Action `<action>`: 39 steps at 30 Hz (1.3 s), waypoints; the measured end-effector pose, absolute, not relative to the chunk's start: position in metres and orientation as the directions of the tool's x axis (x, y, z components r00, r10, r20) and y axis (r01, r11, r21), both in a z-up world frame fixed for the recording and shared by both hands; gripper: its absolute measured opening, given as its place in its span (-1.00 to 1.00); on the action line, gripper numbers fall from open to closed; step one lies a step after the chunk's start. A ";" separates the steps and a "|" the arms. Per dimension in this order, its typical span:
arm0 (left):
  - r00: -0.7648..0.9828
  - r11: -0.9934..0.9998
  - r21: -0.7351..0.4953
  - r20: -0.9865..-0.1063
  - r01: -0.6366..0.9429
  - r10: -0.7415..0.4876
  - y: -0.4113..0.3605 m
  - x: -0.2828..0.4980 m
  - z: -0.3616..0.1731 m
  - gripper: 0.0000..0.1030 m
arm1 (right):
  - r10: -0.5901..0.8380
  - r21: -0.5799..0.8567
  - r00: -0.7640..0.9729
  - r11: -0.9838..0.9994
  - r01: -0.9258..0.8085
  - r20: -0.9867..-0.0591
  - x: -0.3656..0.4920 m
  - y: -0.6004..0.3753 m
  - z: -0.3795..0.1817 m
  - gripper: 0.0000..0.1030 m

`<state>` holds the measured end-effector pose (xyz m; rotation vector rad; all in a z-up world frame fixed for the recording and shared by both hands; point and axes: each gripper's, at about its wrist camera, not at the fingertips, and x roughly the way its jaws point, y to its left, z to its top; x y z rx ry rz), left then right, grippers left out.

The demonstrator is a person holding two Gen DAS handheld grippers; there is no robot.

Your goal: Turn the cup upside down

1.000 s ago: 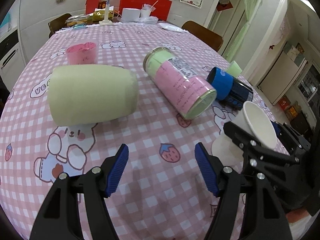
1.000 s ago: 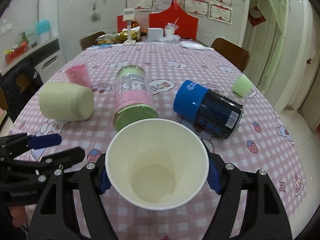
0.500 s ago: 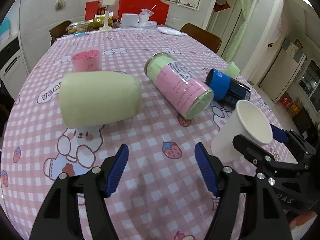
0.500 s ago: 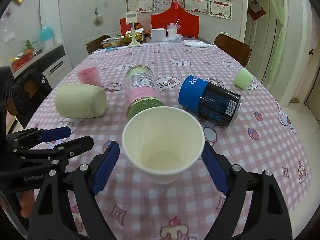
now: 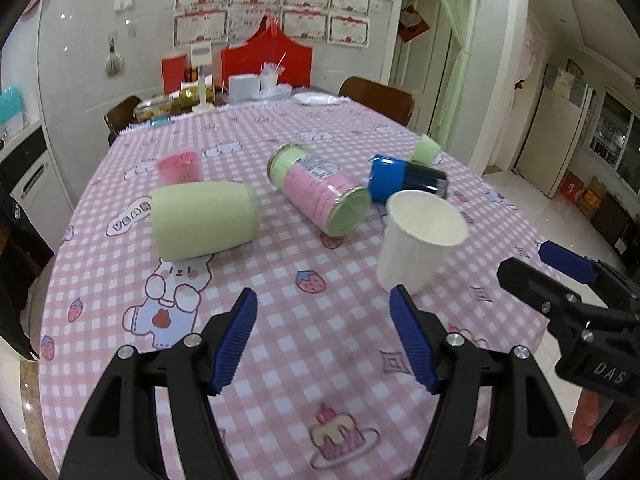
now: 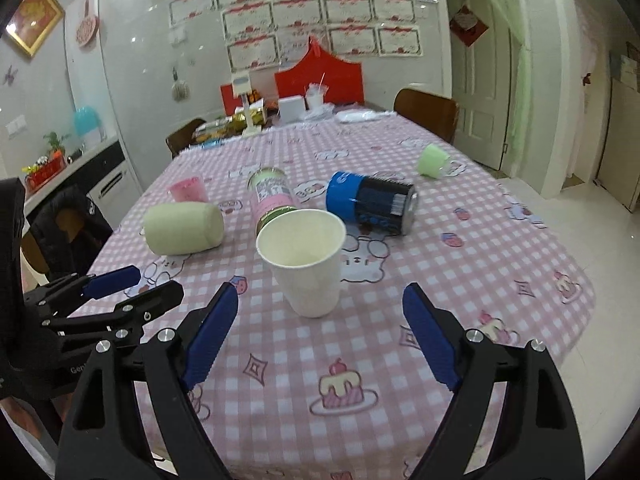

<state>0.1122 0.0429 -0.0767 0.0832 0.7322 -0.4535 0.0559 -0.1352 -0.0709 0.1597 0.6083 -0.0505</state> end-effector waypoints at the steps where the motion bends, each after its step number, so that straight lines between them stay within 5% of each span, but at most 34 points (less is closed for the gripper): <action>1: 0.660 0.901 -0.081 -0.654 0.425 -0.370 0.042 0.105 -0.074 0.32 | -0.006 0.134 0.827 0.986 0.098 -0.562 0.048 -0.136 -0.068 0.58; 20: 0.805 0.918 -0.048 -0.465 0.394 -0.369 0.043 0.002 -0.009 0.32 | -0.027 0.105 0.924 0.992 0.072 -0.382 -0.036 -0.136 -0.023 0.58; 39: 0.835 0.929 -0.028 -0.428 0.370 -0.345 0.044 -0.016 0.005 0.33 | -0.018 0.090 0.940 0.995 0.052 -0.340 -0.043 -0.131 -0.014 0.63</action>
